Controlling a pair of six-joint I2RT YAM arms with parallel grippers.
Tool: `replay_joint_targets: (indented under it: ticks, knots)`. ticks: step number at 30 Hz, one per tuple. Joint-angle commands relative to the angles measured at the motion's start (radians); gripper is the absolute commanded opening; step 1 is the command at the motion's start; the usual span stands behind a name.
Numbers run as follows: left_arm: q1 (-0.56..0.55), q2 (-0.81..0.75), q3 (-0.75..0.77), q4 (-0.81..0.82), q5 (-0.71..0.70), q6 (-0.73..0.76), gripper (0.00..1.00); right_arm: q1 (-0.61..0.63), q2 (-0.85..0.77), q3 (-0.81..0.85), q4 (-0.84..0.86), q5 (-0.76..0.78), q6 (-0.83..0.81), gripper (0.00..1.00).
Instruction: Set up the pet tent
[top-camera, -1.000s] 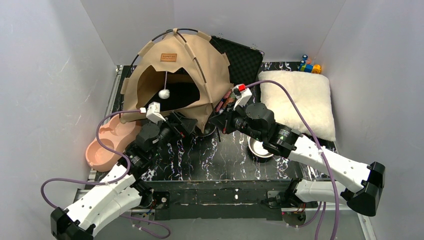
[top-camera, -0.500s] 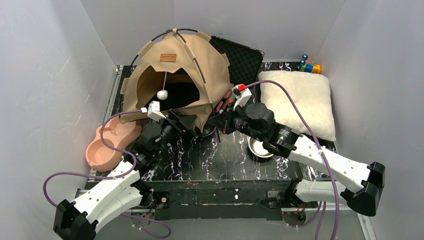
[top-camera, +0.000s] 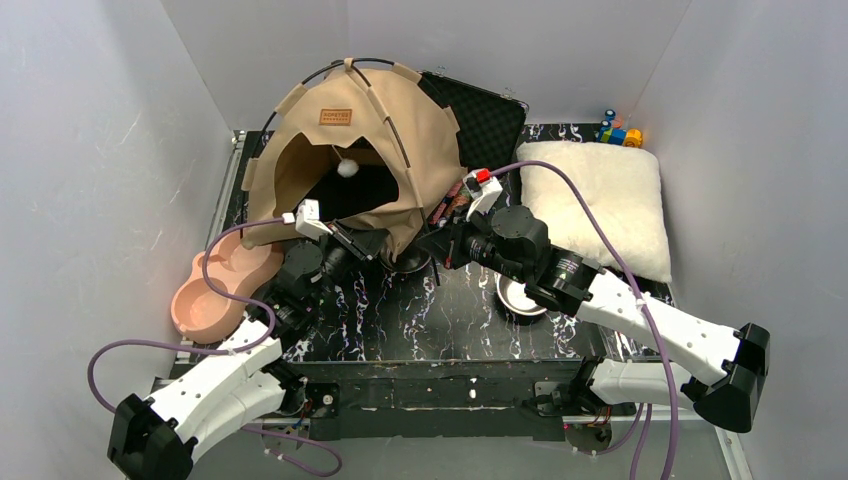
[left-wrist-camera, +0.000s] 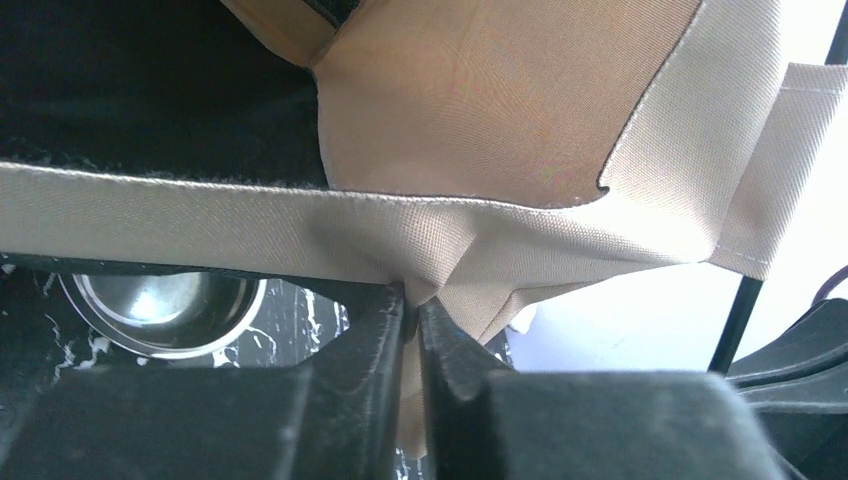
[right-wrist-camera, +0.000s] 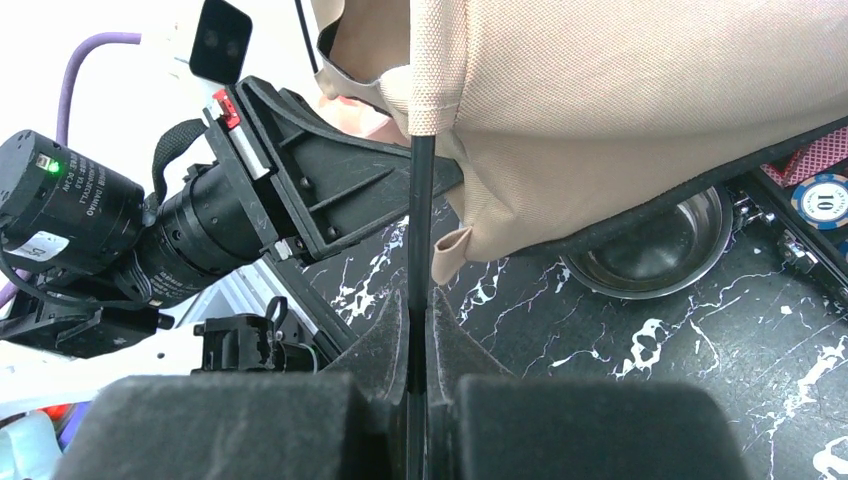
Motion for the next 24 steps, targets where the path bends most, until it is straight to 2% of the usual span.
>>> replay_joint_targets:
  ticks: [1,11,24]
  knots:
    - [0.007,-0.008,-0.004,-0.003,0.004,0.014,0.0,0.002,0.002,0.017,0.145,0.039,-0.007,0.01]
    - [0.007,-0.087,-0.125,0.067,0.09,0.058,0.0,-0.001,0.074,0.003,0.36,0.2,-0.042,0.01]
    - [0.007,-0.134,-0.204,0.069,0.11,0.058,0.0,-0.008,0.201,-0.026,0.71,0.227,-0.196,0.01]
